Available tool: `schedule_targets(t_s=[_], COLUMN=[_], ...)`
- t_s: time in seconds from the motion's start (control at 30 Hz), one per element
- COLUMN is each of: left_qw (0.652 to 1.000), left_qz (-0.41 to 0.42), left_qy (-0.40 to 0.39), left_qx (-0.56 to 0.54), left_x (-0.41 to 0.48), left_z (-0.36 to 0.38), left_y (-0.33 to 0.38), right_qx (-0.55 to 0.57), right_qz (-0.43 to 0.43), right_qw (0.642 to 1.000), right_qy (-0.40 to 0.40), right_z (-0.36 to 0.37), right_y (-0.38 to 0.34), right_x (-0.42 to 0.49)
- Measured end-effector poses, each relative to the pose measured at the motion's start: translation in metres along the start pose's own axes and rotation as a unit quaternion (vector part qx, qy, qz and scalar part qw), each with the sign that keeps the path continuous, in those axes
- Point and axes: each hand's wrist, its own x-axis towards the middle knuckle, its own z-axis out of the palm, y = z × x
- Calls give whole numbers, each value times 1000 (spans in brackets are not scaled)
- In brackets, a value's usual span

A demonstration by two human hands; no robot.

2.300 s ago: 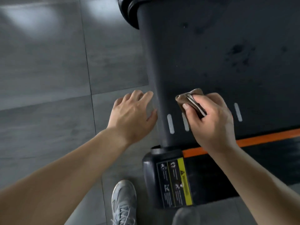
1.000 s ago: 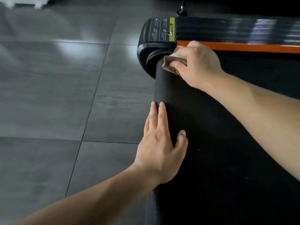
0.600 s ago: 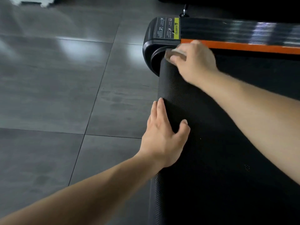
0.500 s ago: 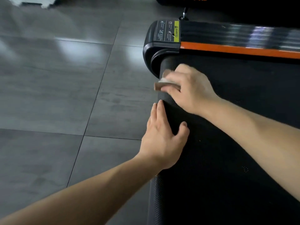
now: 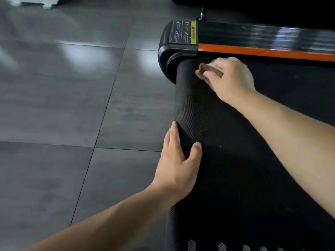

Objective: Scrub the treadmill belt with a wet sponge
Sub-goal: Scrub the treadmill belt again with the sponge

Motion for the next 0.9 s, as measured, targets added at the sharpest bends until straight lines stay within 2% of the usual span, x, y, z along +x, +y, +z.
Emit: schedule_targets(t_s=[0.07, 0.17, 0.2, 0.23, 0.33, 0.37, 0.43, 0.5, 0.57, 0.67, 0.7, 0.77, 0.83, 0.9], left_qw=[1000, 1000, 1000, 1000, 1000, 1000, 1000, 999, 999, 998, 997, 996, 994, 995], left_qz=[5, 0, -2, -4, -9, -10, -13, -25, -28, -30, -33, -30, -24, -21], left_qy=[6, 7, 6, 6, -1, 0, -1, -5, -1, -6, -10, -12, -11, -18], left_qx=[8, 10, 10, 10, 5, 4, -5, -25, -41, -62, -69, -86, -102, -92], left_x=[0, 2, 2, 1, -1, -1, 1, 0, -7, -21, -26, -34, -38, -41], left_z=[0, -1, -1, -1, -1, -1, -1, -1, 0, 1, 1, 1, 0, -1], left_y=[-2, -2, -2, -2, -1, -1, -2, -1, -3, -11, -14, -19, -20, -22], right_qx=[-9, 43, 47, 26, -17, -13, 16, 57, 38, -12, -14, 11, 67, 52], right_qz=[1, -123, -137, -131, 11, 21, -44, -116, -116, 9, 16, -43, -115, -118], right_qw=[1000, 990, 987, 988, 1000, 1000, 999, 989, 989, 1000, 1000, 999, 988, 988], right_qy=[13, -55, -76, -71, -2, 6, -18, -75, -80, -11, 1, -14, -77, -87], right_z=[8, -1, -8, -10, -9, -5, -3, -13, -20, -18, -14, -12, -23, -28], right_y=[-10, -29, -25, -17, 0, -3, -23, -31, -20, -3, -8, -30, -46, -35], right_x=[-15, -70, -73, -65, -27, -31, -62, -97, -92, -61, -68, -104, -143, -137])
